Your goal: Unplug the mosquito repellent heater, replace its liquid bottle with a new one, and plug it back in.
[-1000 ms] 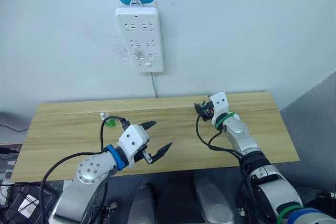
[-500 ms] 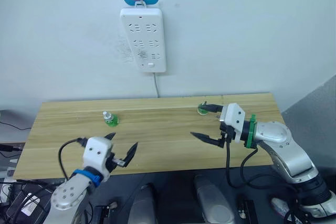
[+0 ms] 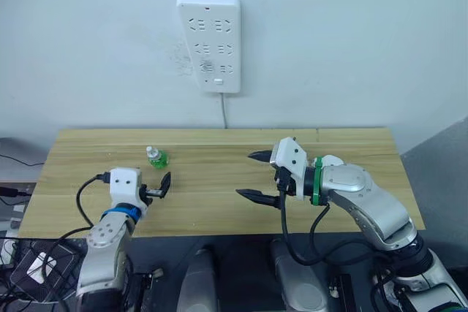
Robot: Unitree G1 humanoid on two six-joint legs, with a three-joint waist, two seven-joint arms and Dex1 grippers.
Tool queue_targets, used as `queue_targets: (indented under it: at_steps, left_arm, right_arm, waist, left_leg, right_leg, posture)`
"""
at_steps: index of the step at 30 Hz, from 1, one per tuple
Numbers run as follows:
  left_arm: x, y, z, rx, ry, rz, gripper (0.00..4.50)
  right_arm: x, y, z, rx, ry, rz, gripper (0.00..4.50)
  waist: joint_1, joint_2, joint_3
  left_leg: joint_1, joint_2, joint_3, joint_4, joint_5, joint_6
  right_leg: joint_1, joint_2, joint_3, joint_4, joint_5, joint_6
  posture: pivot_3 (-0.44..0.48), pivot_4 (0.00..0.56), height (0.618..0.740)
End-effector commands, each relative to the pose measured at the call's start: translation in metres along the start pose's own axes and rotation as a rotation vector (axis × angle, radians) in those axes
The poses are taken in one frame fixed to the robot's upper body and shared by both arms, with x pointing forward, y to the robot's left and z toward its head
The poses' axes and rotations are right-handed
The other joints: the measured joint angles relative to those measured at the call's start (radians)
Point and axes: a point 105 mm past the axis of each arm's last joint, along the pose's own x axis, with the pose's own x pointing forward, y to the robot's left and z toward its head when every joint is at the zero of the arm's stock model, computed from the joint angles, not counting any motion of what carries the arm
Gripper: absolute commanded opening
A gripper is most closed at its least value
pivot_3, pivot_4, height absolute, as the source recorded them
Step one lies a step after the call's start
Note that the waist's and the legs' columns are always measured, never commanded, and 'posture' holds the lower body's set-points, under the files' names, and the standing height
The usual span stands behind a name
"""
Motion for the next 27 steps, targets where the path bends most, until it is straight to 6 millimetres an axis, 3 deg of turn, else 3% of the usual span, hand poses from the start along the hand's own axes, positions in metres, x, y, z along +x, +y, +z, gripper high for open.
queue_targets:
  at_steps: [1,9,17,24,27]
  left_arm:
    - [0.009,-0.001,-0.004,0.028,-0.012,-0.018,4.5]
    - [0.036,0.002,0.0,0.011,-0.062,0.034,4.5]
    - [0.043,-0.003,-0.003,0.019,-0.079,0.013,4.5]
    - [0.049,-0.003,-0.001,0.05,-0.099,0.034,2.41]
    - [0.046,-0.006,0.002,0.12,-0.118,0.002,2.28]
  right_arm:
    - [-0.004,0.006,0.018,-0.01,-0.039,0.001,4.49]
    - [-0.01,0.013,0.016,0.032,-0.009,0.006,4.49]
    - [-0.013,0.012,0.012,0.055,0.014,0.0,4.49]
    - [-0.023,0.01,0.008,0.059,0.036,-0.009,4.5]
    - [-0.028,0.01,0.006,0.048,0.041,-0.006,4.5]
  waist:
    - [0.0,0.001,0.012]
    - [-0.002,0.002,0.047]
    - [-0.004,0.003,0.049]
    - [-0.004,0.003,0.049]
    - [-0.004,0.002,0.049]
  left_leg:
    - [-0.002,0.0,-0.001,0.0,0.0,0.0]
    - [-0.005,0.001,-0.003,0.0,0.0,0.0]
    - [-0.005,0.001,-0.003,0.0,0.0,0.0]
    - [-0.005,0.001,-0.002,0.0,0.001,-0.001]
    - [-0.005,0.001,-0.001,-0.001,0.001,-0.001]
  right_leg:
    - [-0.002,0.0,-0.001,0.001,0.0,0.0]
    - [-0.004,0.001,-0.003,0.001,0.001,-0.001]
    - [-0.004,0.001,-0.002,0.001,-0.002,0.004]
    - [-0.004,0.001,-0.001,0.001,-0.003,0.005]
    - [-0.005,0.001,-0.001,0.0,-0.003,0.005]
  posture:
    - [-0.219,0.472,0.74]
    - [-0.226,0.499,0.74]
    - [-0.227,0.498,0.74]
    - [-0.231,0.489,0.74]
    - [-0.233,0.461,0.74]
